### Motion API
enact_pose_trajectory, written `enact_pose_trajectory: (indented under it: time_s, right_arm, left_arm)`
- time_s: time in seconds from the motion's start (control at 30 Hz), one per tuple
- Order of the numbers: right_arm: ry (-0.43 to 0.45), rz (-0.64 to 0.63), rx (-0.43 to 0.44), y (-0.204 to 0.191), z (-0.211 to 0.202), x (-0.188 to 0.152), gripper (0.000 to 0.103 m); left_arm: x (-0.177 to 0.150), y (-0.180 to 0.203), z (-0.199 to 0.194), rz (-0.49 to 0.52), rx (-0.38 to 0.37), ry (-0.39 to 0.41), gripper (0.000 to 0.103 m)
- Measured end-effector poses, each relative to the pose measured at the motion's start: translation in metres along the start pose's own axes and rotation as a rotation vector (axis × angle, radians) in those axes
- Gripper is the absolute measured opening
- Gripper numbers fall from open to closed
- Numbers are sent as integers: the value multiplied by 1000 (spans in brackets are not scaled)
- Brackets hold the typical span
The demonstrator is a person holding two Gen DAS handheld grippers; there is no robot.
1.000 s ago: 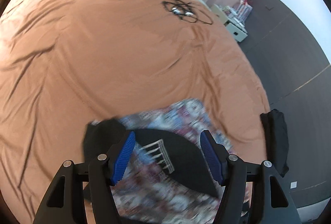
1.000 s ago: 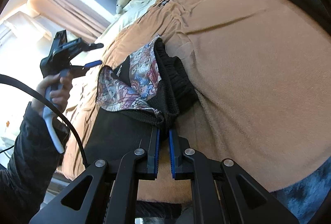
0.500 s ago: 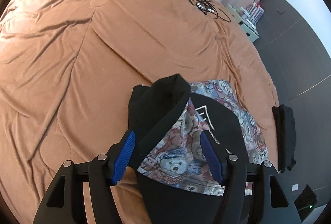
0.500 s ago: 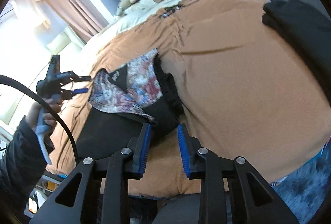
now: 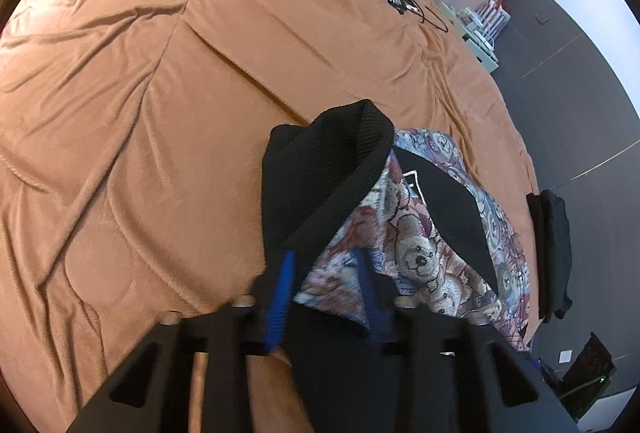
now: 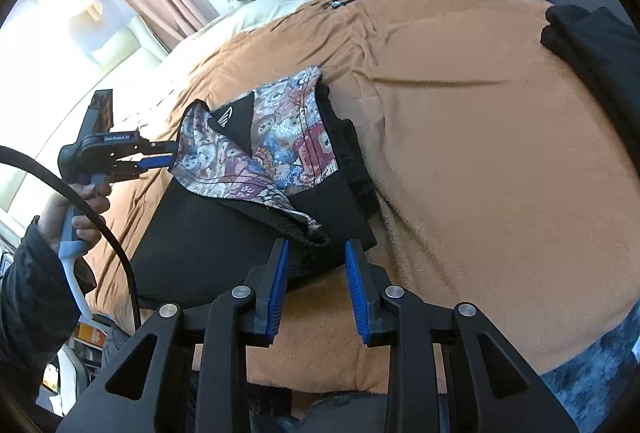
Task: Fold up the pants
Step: 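Fold the lining over with the left gripper while the right gripper holds the pants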
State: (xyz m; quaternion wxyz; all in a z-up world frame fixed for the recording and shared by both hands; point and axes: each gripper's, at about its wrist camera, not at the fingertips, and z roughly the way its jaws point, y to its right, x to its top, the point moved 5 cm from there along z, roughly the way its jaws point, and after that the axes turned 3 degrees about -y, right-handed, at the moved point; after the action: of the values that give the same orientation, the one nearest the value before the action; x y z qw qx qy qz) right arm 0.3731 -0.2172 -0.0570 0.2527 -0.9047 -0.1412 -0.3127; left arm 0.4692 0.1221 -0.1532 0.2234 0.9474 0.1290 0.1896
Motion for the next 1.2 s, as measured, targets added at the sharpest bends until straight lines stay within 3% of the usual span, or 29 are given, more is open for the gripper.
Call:
enact_pose_trajectory:
  time_s: [0.1,0.13,0.17,0.23,0.37,0.4,0.5,0.53,0.77,0.87,1.0,1.2]
  right_arm:
    - [0,7,25,-1,-1,0,26]
    - [3,7,28,-1,-2,1,21]
    - [4,10,31,-1,-2,0,13]
    - [9,19,32,0,-2,-1,8]
    - [20,30,37,1,-3,-2,7]
    - [20,25,34,0,-3,-2,7]
    - [18,14,32,-3,-4,-4,7]
    - [17,17,36,-3,-4,-4,7]
    - [-3,21,28,-3,0,-2,8]
    - [-6,29,23,-2,2,0,8]
    - [-2,22,18,-6,4,0,8]
    - [-1,11,9,-9,4,-2,3]
  left_arm:
    - [0,-2,-7,-12,-24,-2,12]
    - [1,-1,-9,-11,-27,-2,9]
    - [1,0,-12,-5,-24,0,8]
    - [3,5,-17,11,-21,10,6]
    - [5,5,-20,21,21,17,8]
    - [5,3,-18,16,20,10,15]
    - [3,0,-13,14,15,-2,64]
    - [2,-1,-12,22,18,1,69]
    - [0,-24,6,-38,5,-11,69]
    - [-3,-29,13,-54,-23,-25,53]
    - [-6,-26,15,-42,-52,-31,18]
    - [-2,-14,-12,3,-63,25,10]
